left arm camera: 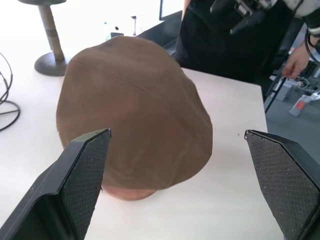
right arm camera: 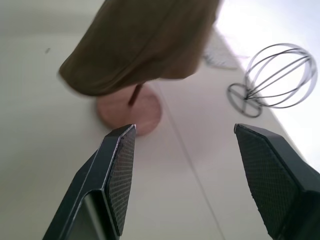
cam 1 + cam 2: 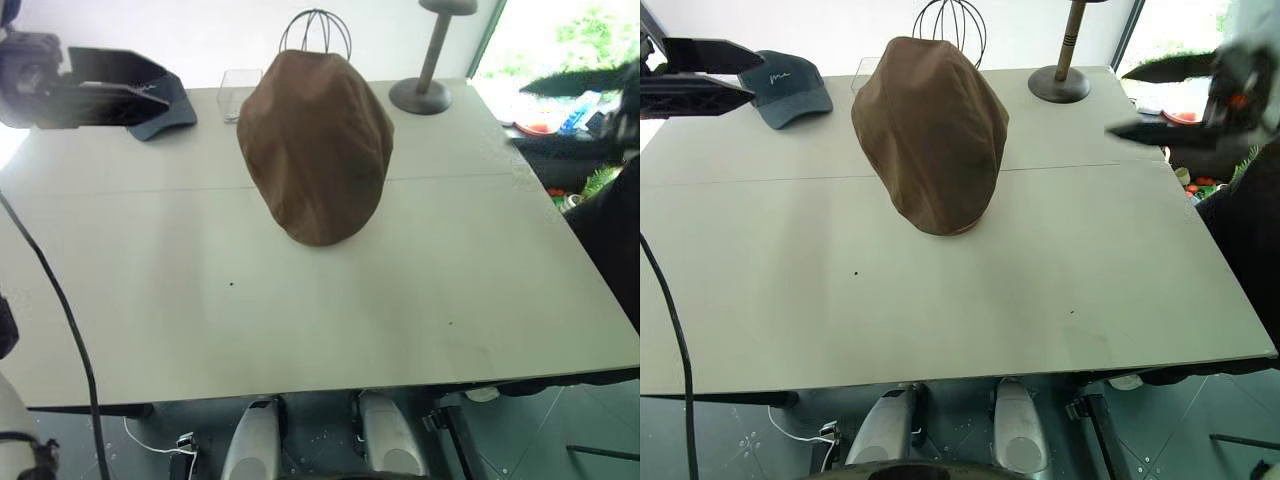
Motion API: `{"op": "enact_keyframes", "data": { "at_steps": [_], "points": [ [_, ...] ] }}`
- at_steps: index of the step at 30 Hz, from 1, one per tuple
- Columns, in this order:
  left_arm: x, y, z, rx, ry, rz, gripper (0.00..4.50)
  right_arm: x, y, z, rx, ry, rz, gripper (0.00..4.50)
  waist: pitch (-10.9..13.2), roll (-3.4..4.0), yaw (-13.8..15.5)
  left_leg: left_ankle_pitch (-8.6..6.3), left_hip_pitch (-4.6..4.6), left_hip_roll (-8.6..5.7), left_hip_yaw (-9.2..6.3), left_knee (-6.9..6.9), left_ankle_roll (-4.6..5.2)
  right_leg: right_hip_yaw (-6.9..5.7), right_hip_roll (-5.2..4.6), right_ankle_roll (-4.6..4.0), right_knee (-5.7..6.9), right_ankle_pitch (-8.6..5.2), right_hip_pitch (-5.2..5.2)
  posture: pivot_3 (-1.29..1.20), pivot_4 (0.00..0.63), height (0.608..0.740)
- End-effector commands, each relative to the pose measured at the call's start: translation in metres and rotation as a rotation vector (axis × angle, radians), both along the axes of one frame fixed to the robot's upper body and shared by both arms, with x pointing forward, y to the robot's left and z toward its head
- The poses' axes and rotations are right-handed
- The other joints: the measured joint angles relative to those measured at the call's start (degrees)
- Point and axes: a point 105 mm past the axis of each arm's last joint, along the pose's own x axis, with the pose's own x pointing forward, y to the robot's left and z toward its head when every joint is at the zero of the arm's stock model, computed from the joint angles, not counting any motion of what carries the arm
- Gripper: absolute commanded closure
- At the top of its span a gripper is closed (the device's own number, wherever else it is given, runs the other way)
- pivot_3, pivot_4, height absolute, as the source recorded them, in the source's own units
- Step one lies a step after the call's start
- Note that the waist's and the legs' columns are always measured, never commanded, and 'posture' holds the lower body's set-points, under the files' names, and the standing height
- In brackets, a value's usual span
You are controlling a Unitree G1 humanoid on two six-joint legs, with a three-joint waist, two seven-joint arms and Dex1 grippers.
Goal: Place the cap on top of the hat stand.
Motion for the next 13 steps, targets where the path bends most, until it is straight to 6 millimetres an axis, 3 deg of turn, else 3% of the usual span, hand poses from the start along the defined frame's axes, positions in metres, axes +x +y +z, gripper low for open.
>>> {"op": "enact_keyframes", "data": {
  "at_steps": [1, 5, 13],
  "points": [
    [-0.009, 0.008, 0.011, 0.001, -0.059, 0.030, 0.00, 0.004, 0.006, 0.018, 0.119, 0.042, 0.024, 1.31, 0.01, 0.02, 0.04, 0.00, -0.01, 0.00, 0.04, -0.01, 0.01, 0.03, 0.00, 0.01, 0.00, 0.01, -0.05, 0.00, 0.150, 0.740],
    [-0.016, 0.009, 0.005, 0.023, -0.045, 0.029, 0.00, -0.002, 0.022, -0.003, 0.020, 0.122, 0.116, 1.31, 0.01, 0.02, 0.42, -0.07, -0.06, 0.00, 0.04, -0.08, 0.12, 0.02, 0.01, 0.30, 0.05, 0.07, -0.10, 0.00, 0.150, 0.740],
    [-0.025, 0.011, -0.001, 0.040, -0.017, 0.047, 0.00, 0.004, 0.029, -0.001, 0.047, 0.172, 0.140, 1.31, 0.02, 0.03, 0.20, -0.09, -0.25, -0.01, 0.07, 0.04, 0.14, 0.03, 0.00, 0.31, 0.04, 0.08, -0.23, 0.00, 0.150, 0.740]
  ]
}}
